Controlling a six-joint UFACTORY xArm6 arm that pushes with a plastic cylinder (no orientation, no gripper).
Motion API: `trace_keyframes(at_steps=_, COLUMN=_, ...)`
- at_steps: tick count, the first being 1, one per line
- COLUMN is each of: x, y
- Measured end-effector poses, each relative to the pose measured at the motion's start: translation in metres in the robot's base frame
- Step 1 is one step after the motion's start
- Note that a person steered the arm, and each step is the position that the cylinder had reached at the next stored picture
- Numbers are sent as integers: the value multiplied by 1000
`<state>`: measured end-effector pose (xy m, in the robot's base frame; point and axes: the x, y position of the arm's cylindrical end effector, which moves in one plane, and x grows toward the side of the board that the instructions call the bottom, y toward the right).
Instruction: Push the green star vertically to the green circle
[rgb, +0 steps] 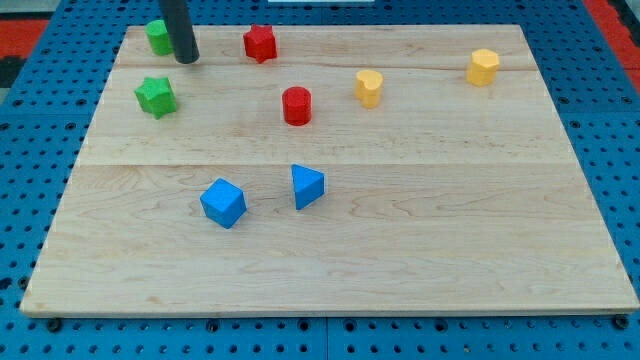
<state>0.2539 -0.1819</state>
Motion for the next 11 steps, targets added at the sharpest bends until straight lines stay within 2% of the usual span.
trace_keyframes(at_steps=3, x=-5, y=1)
trace_keyframes(at_steps=6, x=74, y=-32)
trace_keyframes(at_steps=9, x=92, y=-88)
trace_keyframes(at_steps=10, x=113, y=-94)
trace_keyframes(at_steps=11, x=147, y=-62)
